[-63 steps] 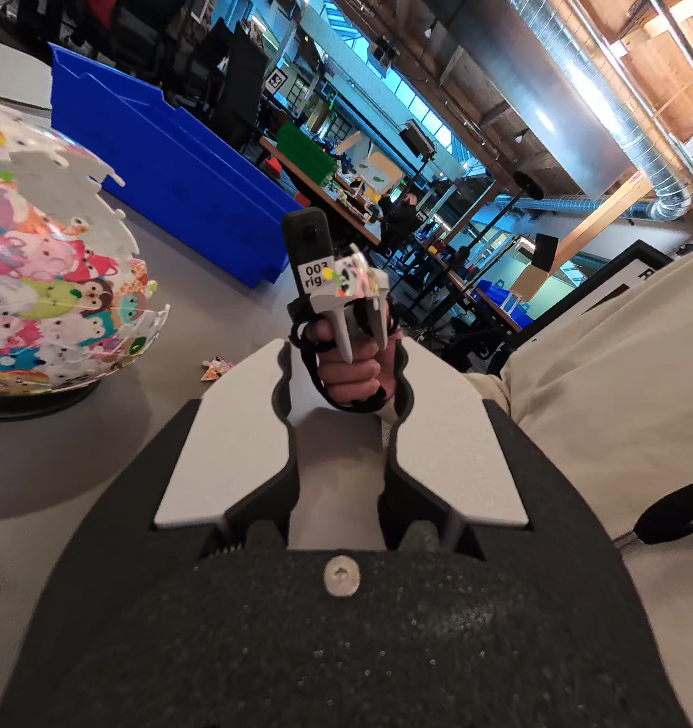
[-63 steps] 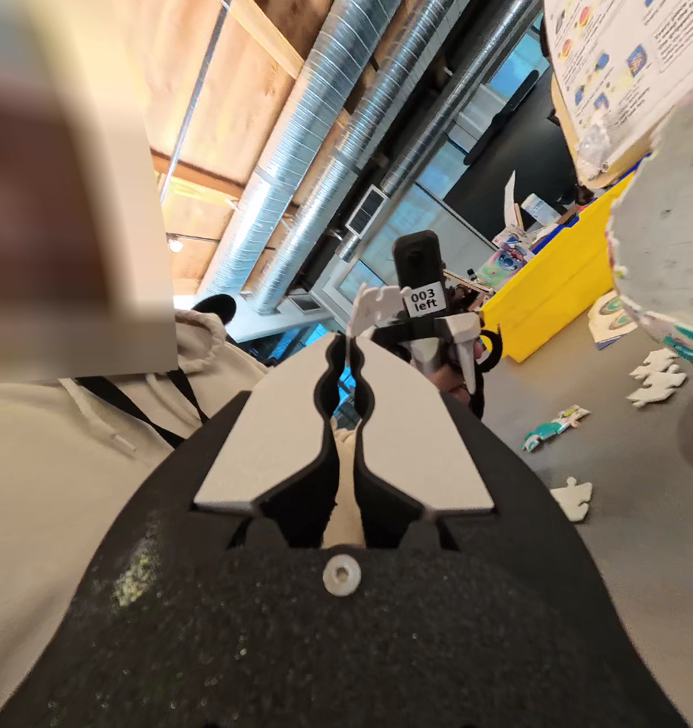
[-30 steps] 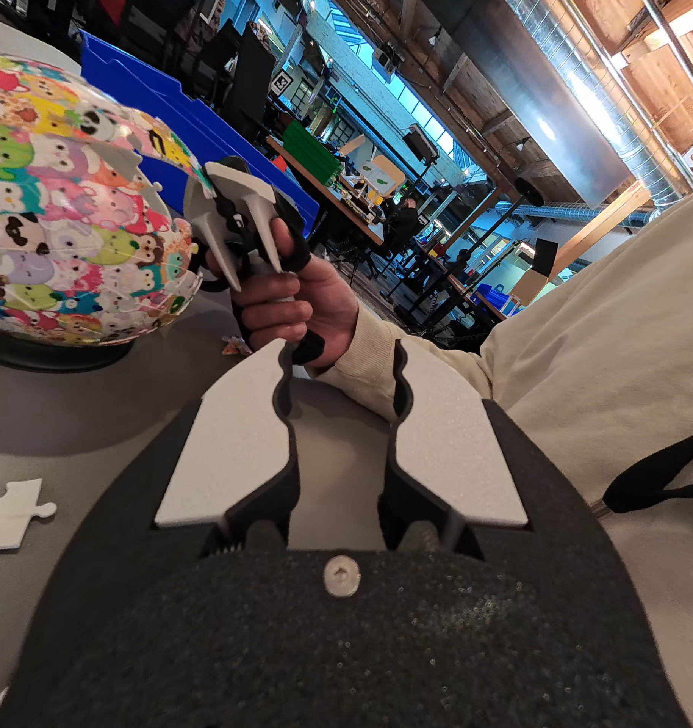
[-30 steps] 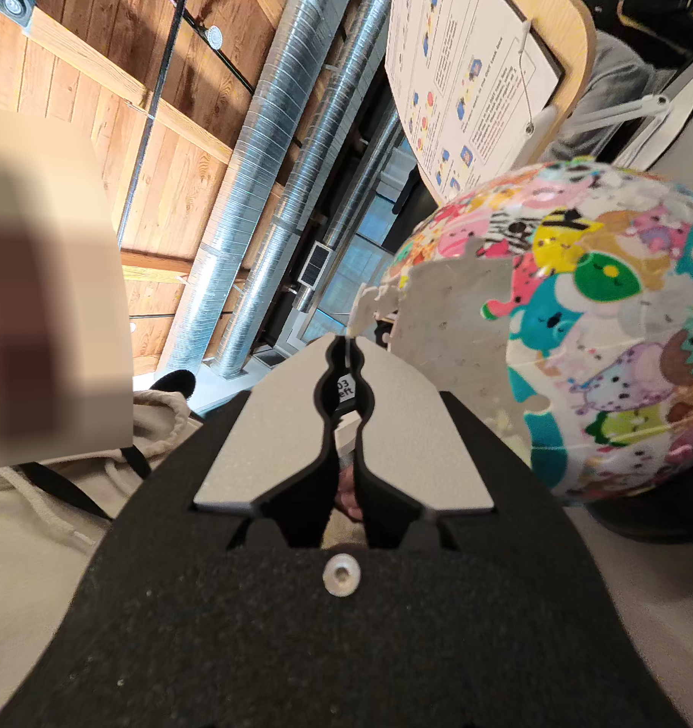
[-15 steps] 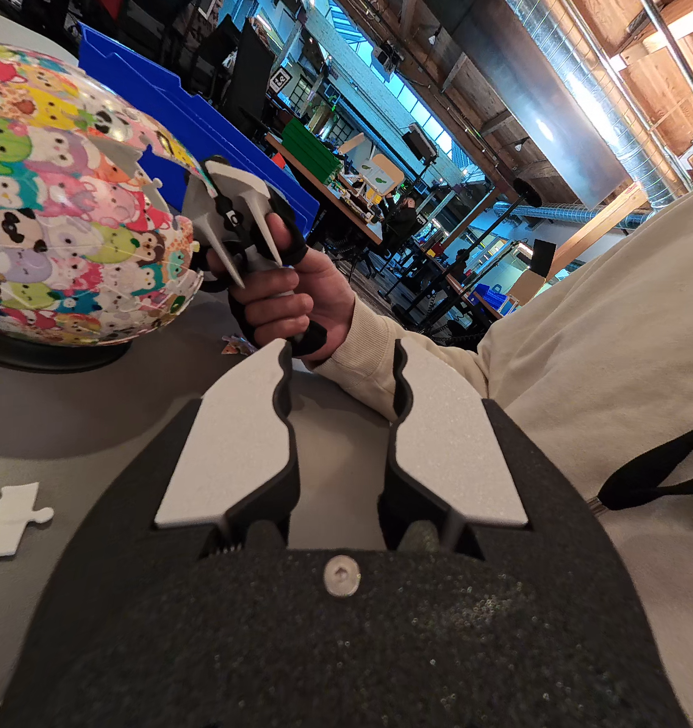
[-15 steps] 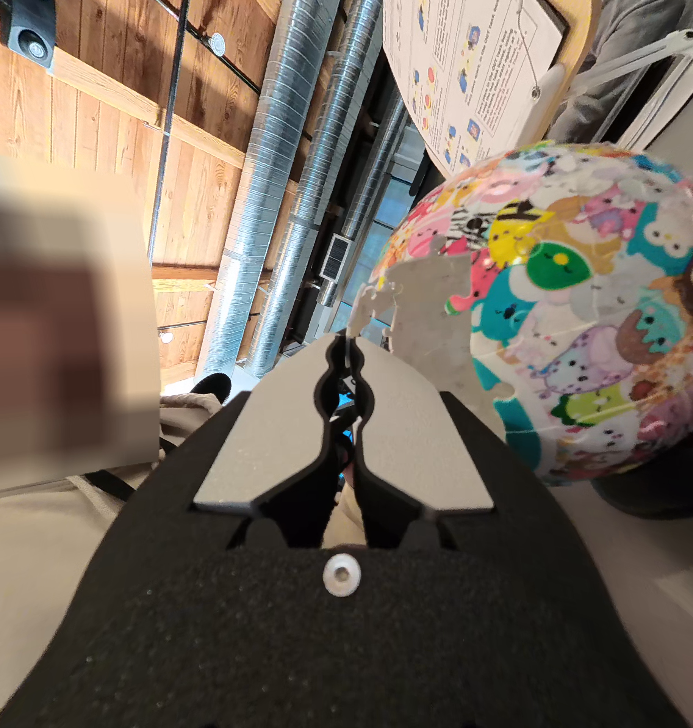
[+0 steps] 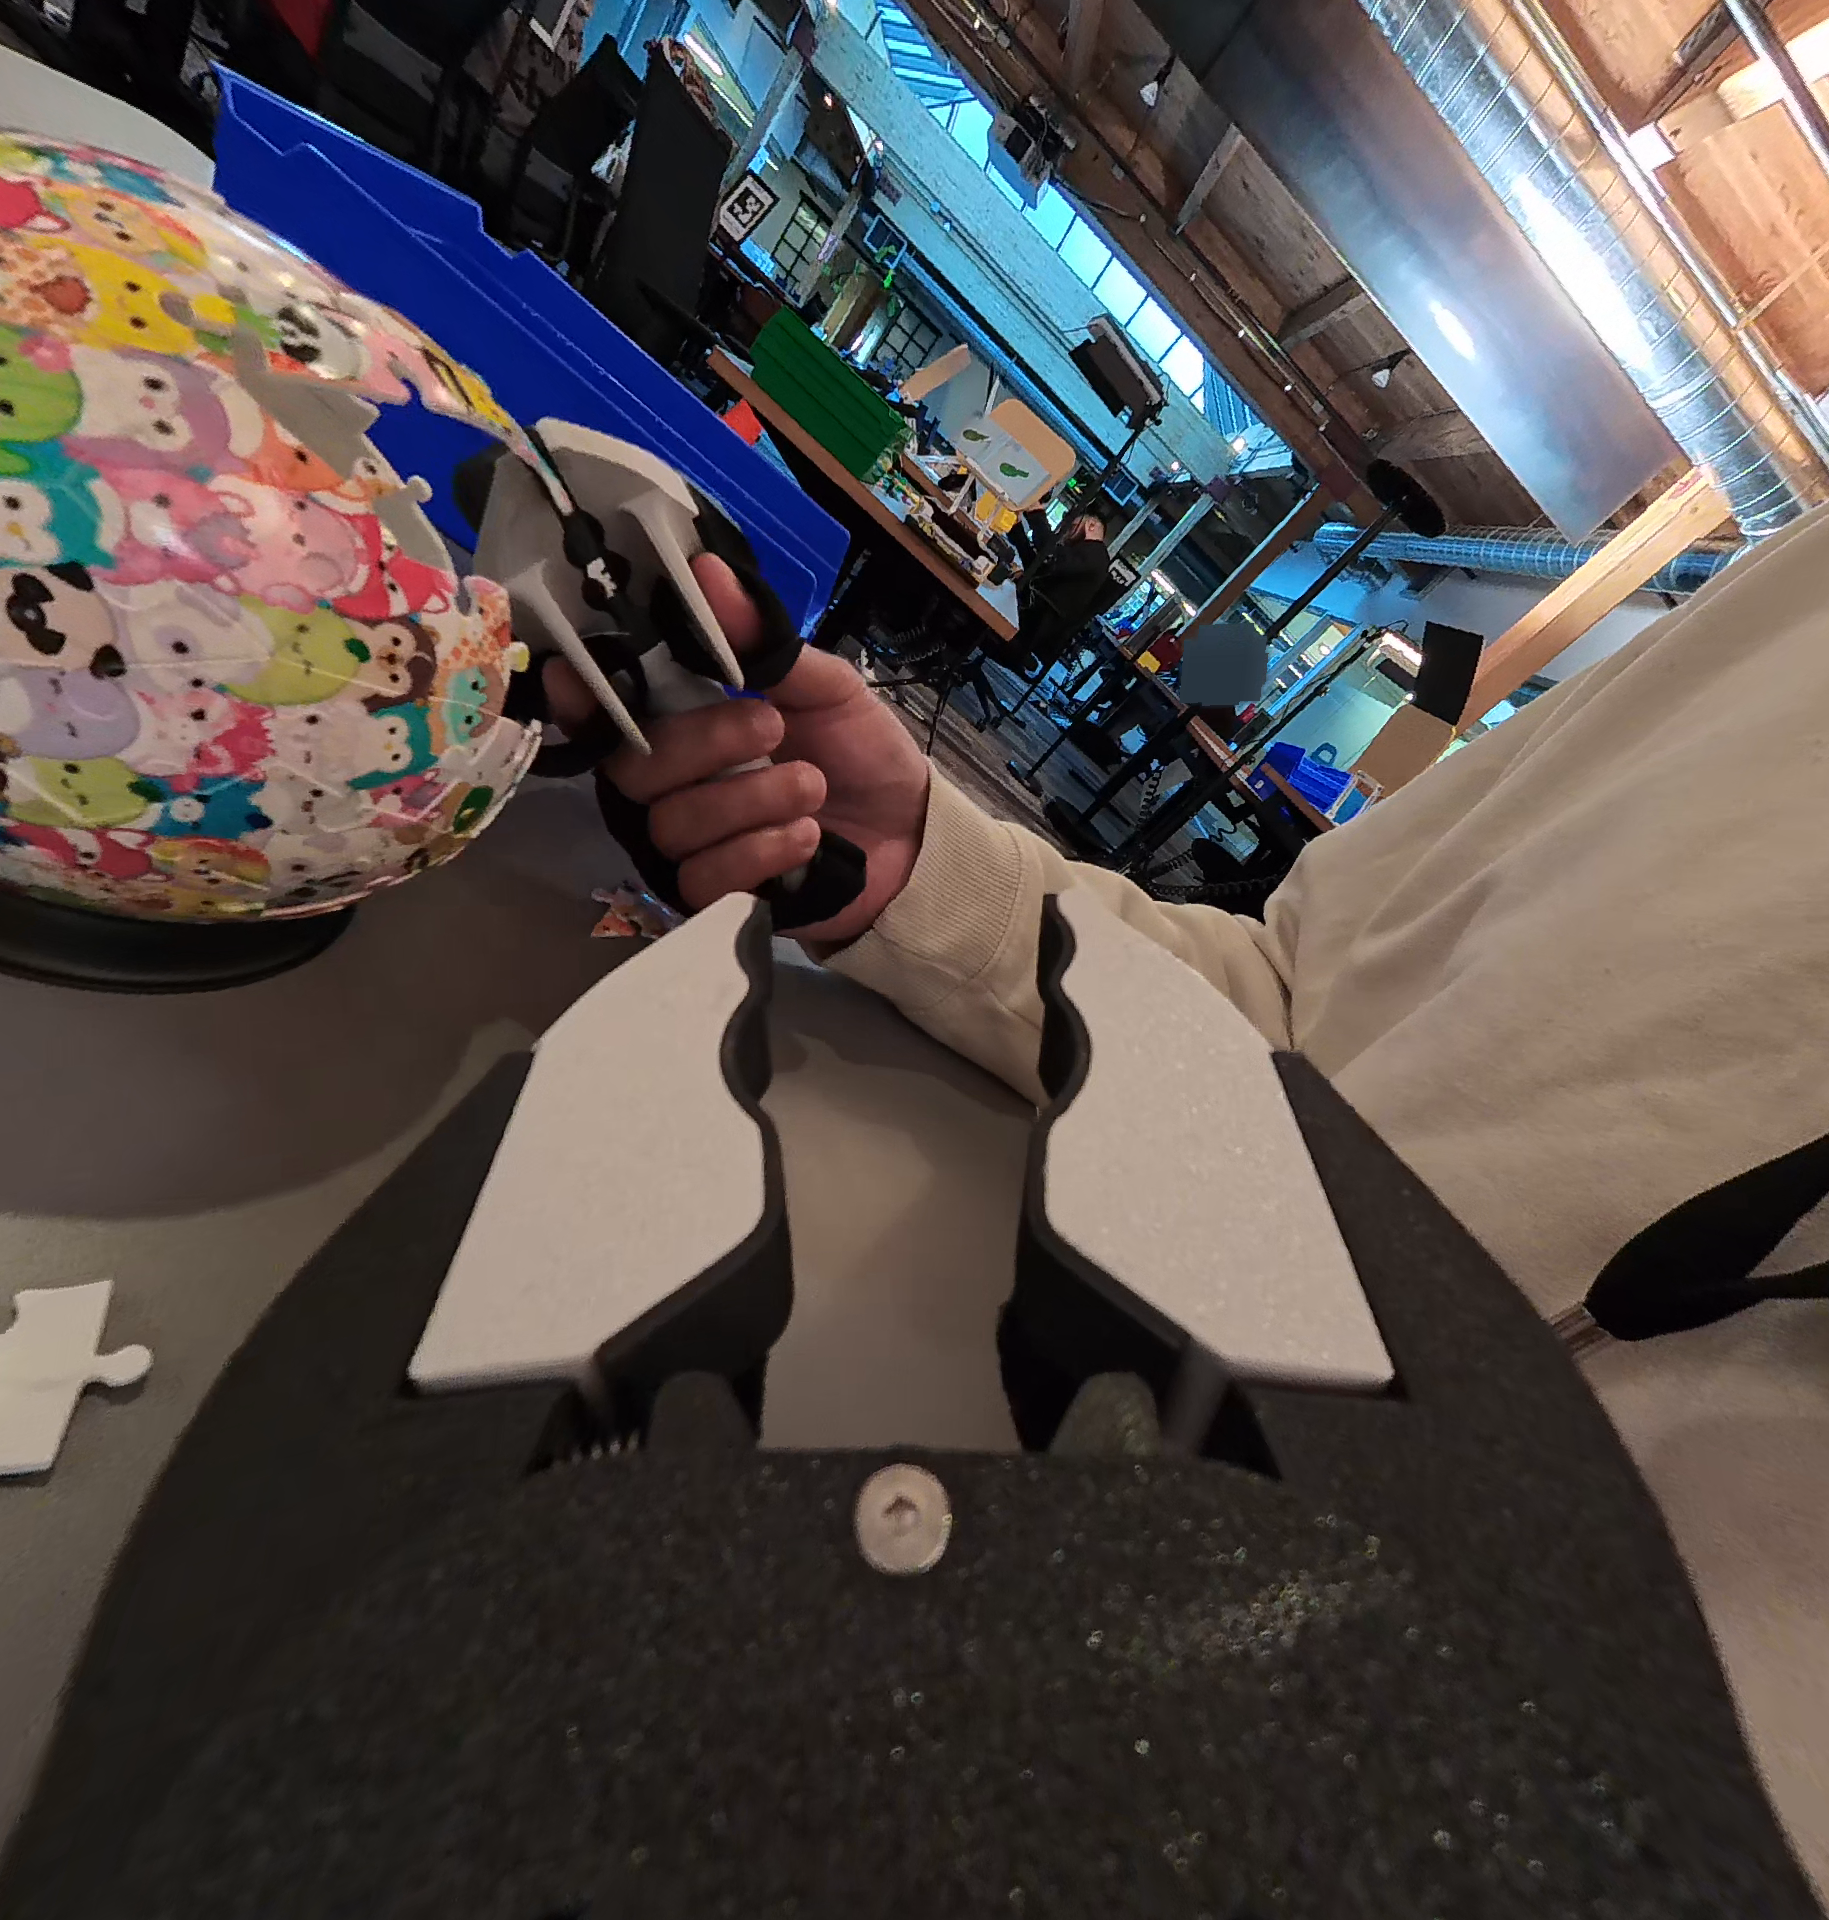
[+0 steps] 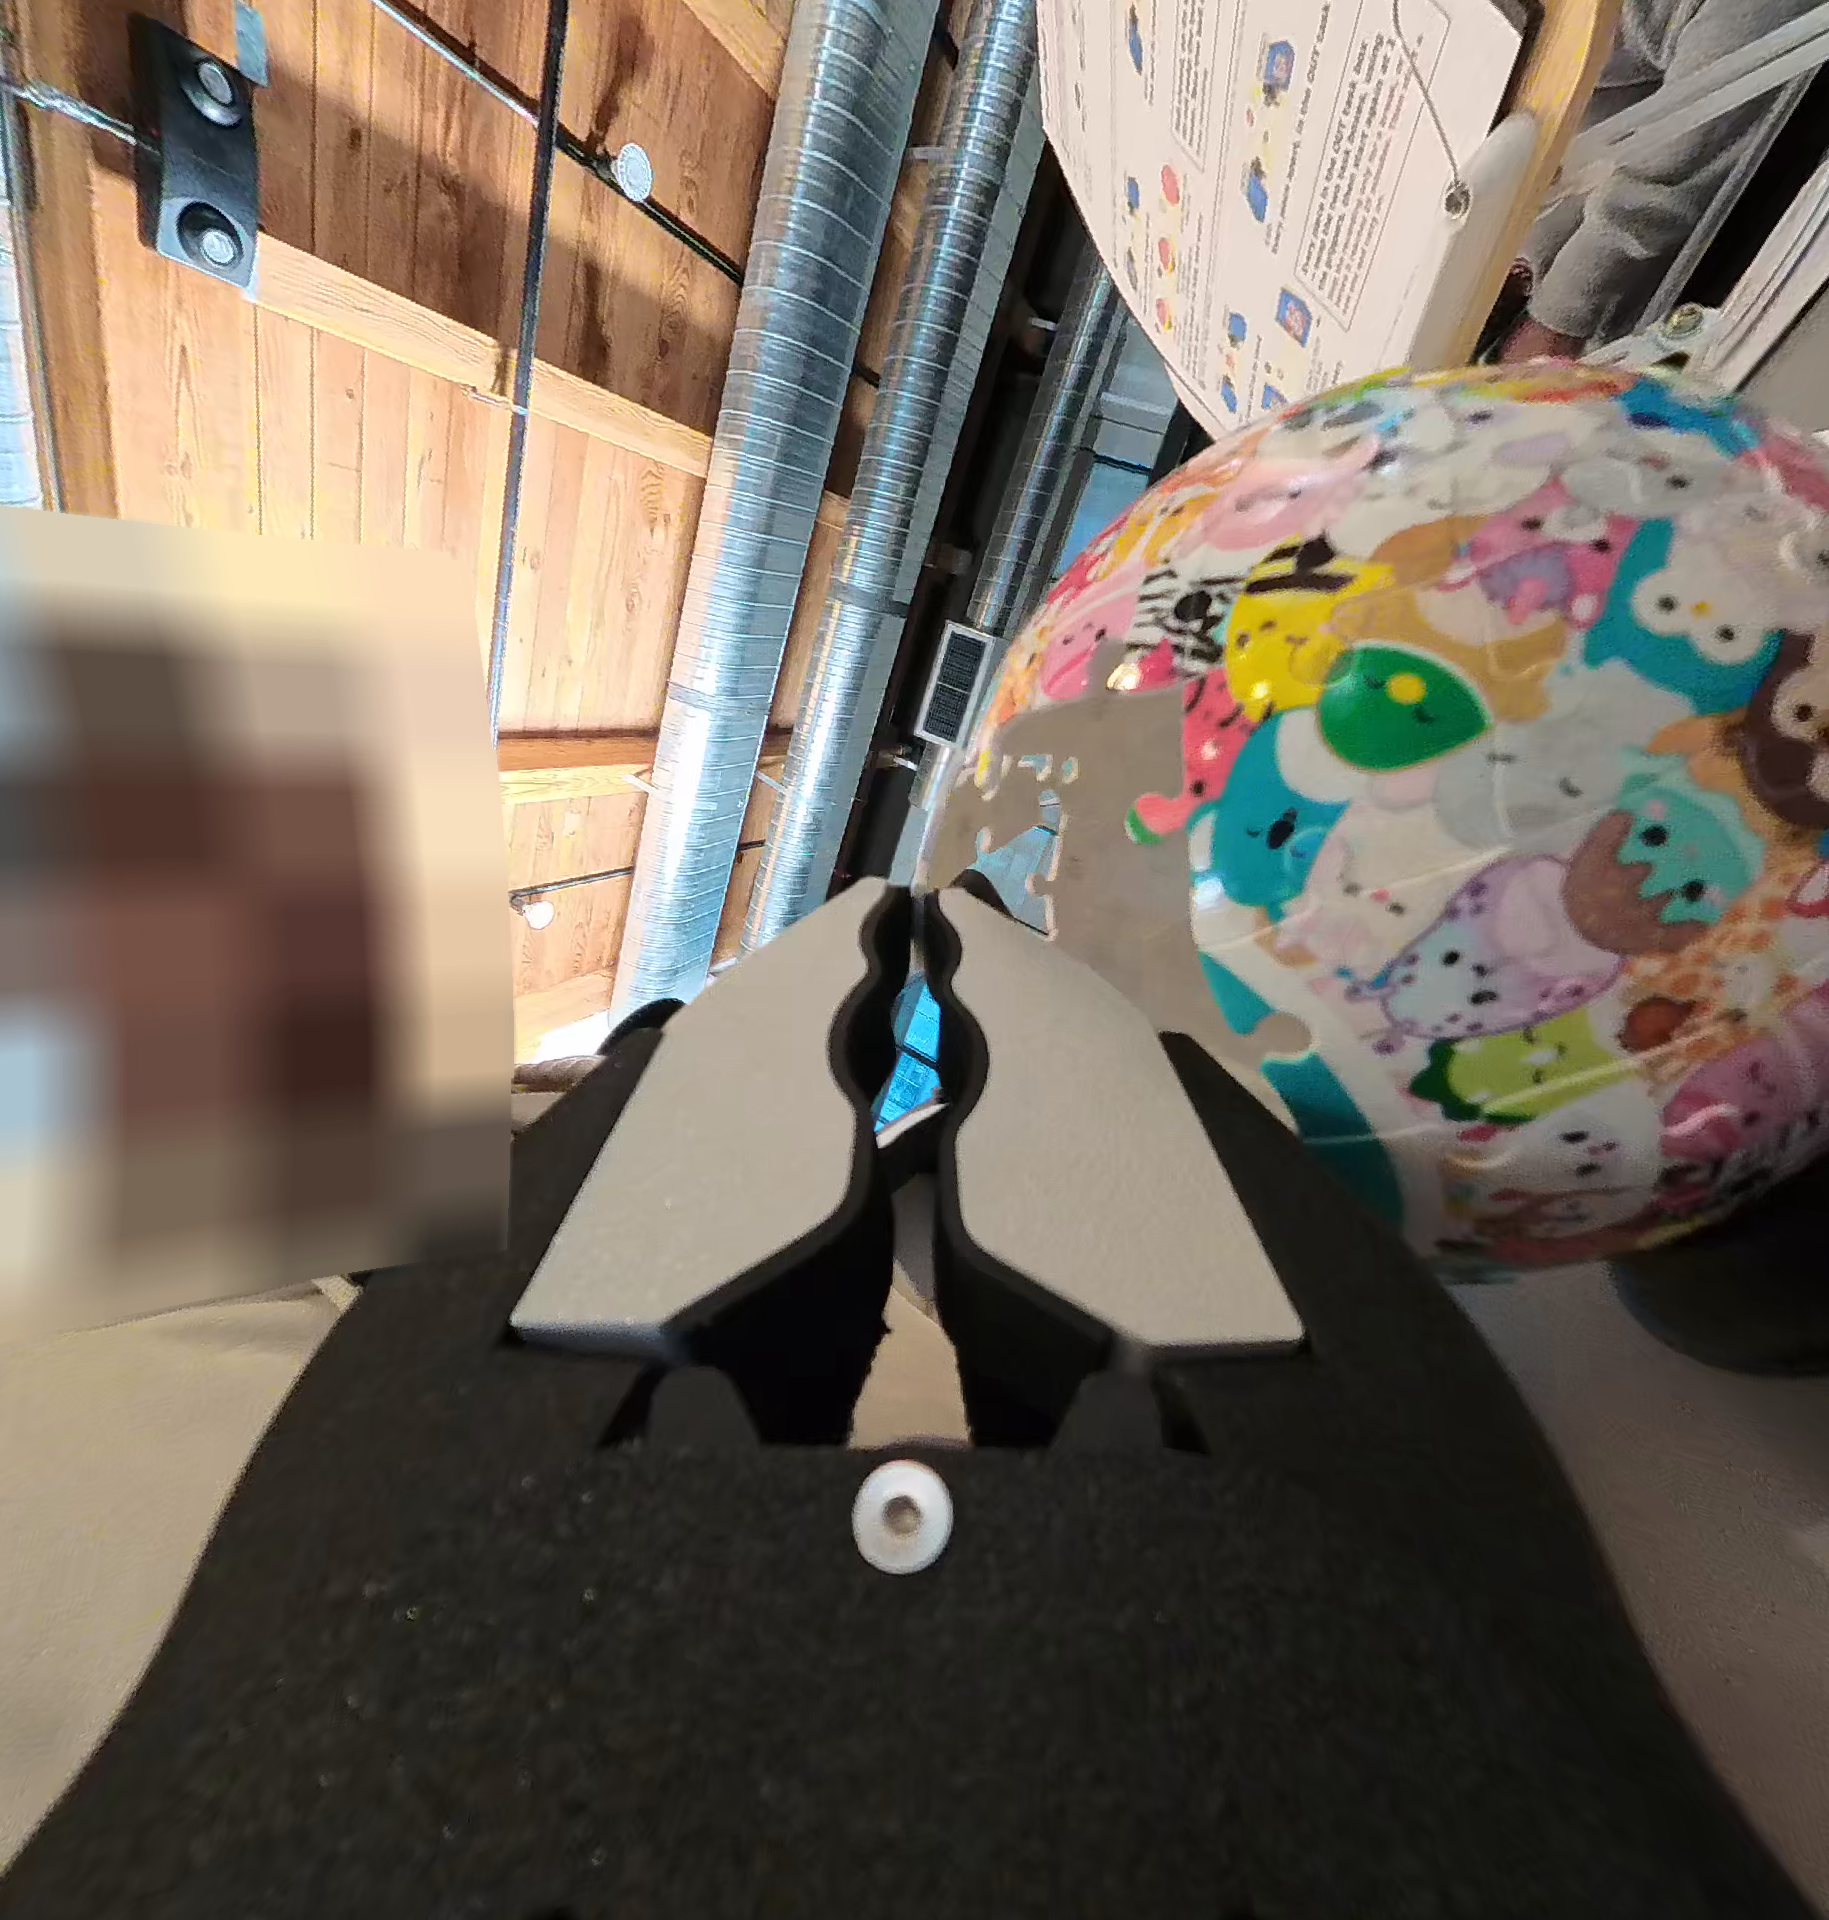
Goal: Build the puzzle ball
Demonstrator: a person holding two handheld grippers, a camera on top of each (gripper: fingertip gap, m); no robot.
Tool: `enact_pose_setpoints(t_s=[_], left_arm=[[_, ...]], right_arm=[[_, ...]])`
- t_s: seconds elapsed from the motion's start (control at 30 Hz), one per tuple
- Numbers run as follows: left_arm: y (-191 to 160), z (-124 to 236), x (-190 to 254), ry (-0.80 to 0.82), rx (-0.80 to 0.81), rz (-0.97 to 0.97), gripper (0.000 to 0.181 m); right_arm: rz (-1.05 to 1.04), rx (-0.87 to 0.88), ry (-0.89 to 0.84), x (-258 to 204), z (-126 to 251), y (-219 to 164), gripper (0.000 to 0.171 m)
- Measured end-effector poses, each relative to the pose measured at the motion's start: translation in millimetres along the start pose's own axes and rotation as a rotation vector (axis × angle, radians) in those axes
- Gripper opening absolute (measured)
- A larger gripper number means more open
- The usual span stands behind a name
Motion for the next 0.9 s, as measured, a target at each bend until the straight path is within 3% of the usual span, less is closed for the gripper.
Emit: enact_pose_setpoints(t_s=[0.43, 0.9], left_arm=[[25, 3, -3, 0.125, 0.005, -0.129, 0.042], [65, -20, -5, 0.267, -0.132, -0.416, 0.028]], right_arm=[[0.056, 0.007, -0.025, -3, 3, 4, 0.002], [0.088, -0.072, -0.069, -6, -2, 9, 0.002]])
Point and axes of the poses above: each gripper's, where its closed fingertips meet, z back along the fingers, y out of its top, x = y × z across the jaws, the point moved 10 cm from there along z, back along the fingers, and after that the axes turned 10 degrees about x, right-handed, at the moved point
